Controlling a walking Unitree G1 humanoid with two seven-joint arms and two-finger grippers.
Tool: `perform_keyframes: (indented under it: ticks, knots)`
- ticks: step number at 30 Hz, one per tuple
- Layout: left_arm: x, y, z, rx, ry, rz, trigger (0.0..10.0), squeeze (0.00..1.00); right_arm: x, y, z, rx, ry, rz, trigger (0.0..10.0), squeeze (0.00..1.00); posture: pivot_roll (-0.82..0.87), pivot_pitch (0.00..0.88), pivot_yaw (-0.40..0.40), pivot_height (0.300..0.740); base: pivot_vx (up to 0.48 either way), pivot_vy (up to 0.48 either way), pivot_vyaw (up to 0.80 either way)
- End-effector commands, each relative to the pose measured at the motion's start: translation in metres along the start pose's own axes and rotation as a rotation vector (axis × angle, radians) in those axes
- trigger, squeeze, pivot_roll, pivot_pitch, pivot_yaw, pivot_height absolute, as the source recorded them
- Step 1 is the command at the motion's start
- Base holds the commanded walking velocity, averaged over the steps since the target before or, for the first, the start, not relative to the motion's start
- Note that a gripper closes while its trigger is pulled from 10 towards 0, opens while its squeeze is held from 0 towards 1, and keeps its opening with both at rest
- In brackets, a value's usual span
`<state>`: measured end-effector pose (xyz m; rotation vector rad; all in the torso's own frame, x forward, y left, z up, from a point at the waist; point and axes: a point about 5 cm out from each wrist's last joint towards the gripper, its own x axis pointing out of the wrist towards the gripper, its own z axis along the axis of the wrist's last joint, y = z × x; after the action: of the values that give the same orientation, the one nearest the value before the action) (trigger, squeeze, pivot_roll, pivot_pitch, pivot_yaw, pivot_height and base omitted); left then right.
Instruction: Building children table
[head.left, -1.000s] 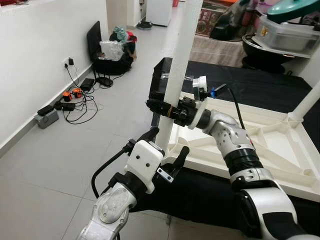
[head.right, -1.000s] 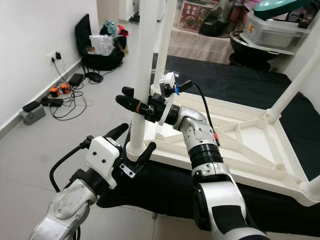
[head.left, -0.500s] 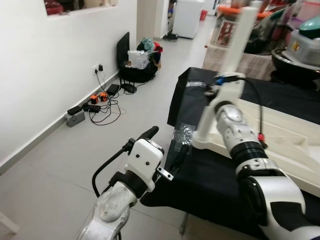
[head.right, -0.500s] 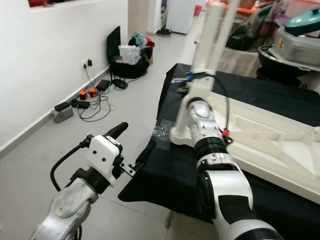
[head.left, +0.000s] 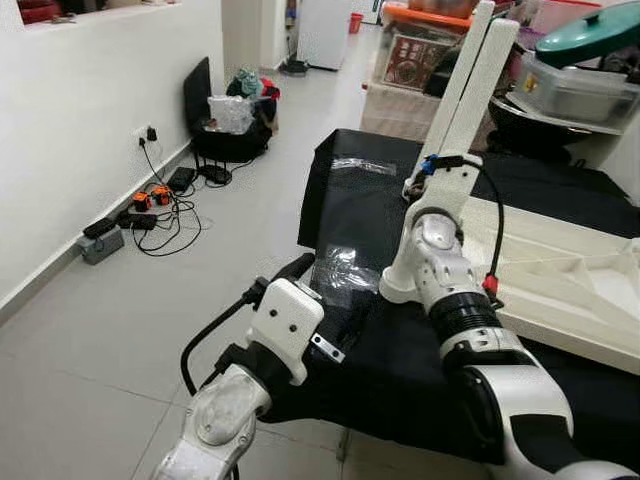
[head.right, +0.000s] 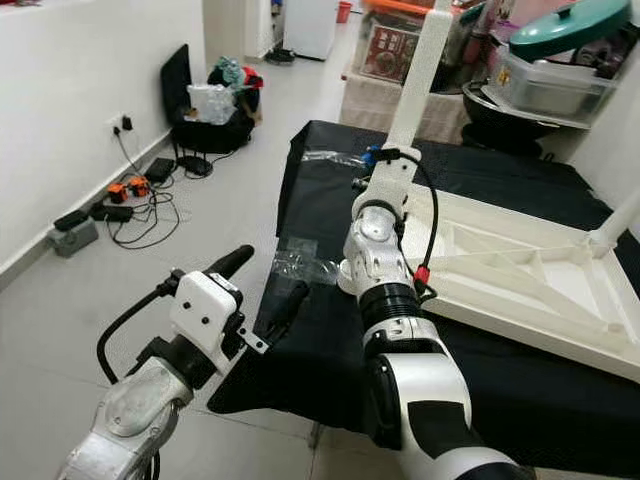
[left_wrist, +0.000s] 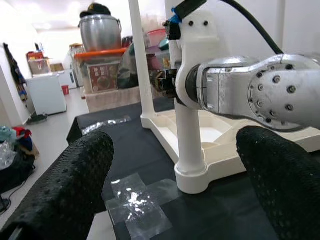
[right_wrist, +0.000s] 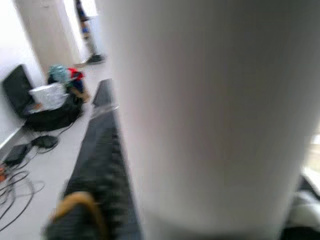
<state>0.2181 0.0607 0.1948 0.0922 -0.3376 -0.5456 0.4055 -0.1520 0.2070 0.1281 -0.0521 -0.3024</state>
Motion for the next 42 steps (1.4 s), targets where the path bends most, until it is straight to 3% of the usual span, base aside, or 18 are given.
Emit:
perform_keyframes:
  ticks: [1,2,6,9,11,13,15,16,19,23,25,30,34,38,39,42]
  knots:
    - [0.0,-0.001,-0.001,-0.002,0.008,-0.006,10.0,0.0,0.003,-0.003,0.005,-0.033,-0.035,0.028,10.0,1.0,0.07,0.039,-0.116,0.74,0.0,0.0,0.0]
    - [0.0,-0.001,-0.002,-0.001,0.009,-0.005,10.0,0.0,0.005,-0.007,0.009,-0.047,-0.051,0.044,10.0,0.0,0.07,0.04,-0.113,0.74,0.0,0.0,0.0]
    - [0.0,-0.001,-0.002,0.001,0.011,-0.004,10.0,0.0,0.011,-0.018,0.017,-0.084,-0.072,0.079,10.0,0.0,0.07,0.041,-0.116,0.74,0.0,0.0,0.0]
    - [0.0,0.0,-0.002,0.001,0.01,-0.004,10.0,0.0,0.019,-0.028,0.02,-0.028,0.0,0.302,10.0,0.0,0.07,0.041,-0.115,0.74,0.0,0.0,0.0]
    - [0.0,0.0,-0.002,0.001,0.01,-0.004,10.0,0.0,0.019,-0.028,0.02,-0.028,0.0,0.302,10.0,0.0,0.07,0.041,-0.115,0.74,0.0,0.0,0.0]
    - [0.0,-0.002,-0.002,0.0,0.008,-0.008,10.0,0.0,0.012,-0.023,0.013,0.079,0.081,0.622,10.0,0.0,0.07,0.034,-0.115,0.74,0.0,0.0,0.0]
    - [0.0,-0.003,-0.002,0.0,0.009,-0.009,10.0,0.0,0.003,-0.021,0.01,0.162,0.108,0.845,10.0,0.0,0.08,0.023,-0.118,0.74,0.0,0.0,0.0]
    - [0.0,-0.003,-0.002,0.0,0.009,-0.009,10.0,0.0,0.003,-0.021,0.01,0.162,0.108,0.845,10.0,0.0,0.08,0.023,-0.118,0.74,0.0,0.0,0.0]
    - [-0.002,-0.002,-0.002,0.004,0.012,-0.007,10.0,0.0,-0.01,-0.018,0.009,0.197,0.096,1.075,10.0,0.0,0.08,0.016,-0.117,0.74,0.0,0.0,0.0]
    - [-0.002,-0.002,-0.002,0.005,0.012,-0.008,10.0,0.0,-0.017,-0.01,0.008,0.181,0.082,1.19,10.0,0.0,0.08,0.012,-0.115,0.74,0.0,0.0,0.0]
    - [-0.002,-0.002,-0.002,0.005,0.012,-0.008,10.0,0.0,-0.017,-0.01,0.008,0.181,0.082,1.19,10.0,0.0,0.08,0.012,-0.115,0.74,0.0,0.0,0.0]
    - [-0.001,-0.003,-0.002,0.003,0.009,-0.011,10.0,0.0,-0.022,0.01,0.011,0.169,0.059,1.296,10.0,0.0,0.09,0.0,-0.121,0.74,0.0,0.0,0.0]
    - [-0.002,-0.004,-0.001,0.004,0.009,-0.007,10.0,0.0,-0.032,0.029,0.017,0.136,0.039,1.461,10.0,0.0,0.09,0.0,-0.131,0.74,0.0,0.0,0.0]
    - [-0.002,-0.004,-0.001,0.004,0.01,-0.007,10.0,0.0,-0.035,0.034,0.016,0.108,0.046,1.496,10.0,0.0,0.09,0.0,-0.131,0.74,0.0,0.0,0.0]
    - [-0.002,-0.005,-0.001,0.003,0.009,-0.007,10.0,0.0,-0.036,0.037,0.012,0.074,0.063,1.487,0.0,0.0,0.09,0.0,-0.131,0.74,0.0,0.0,0.0]
    - [-0.002,-0.005,-0.001,0.002,0.007,-0.008,10.0,0.0,-0.036,0.041,0.009,-0.003,0.063,1.452,0.0,0.0,0.09,0.002,-0.131,0.74,0.0,0.0,0.0]
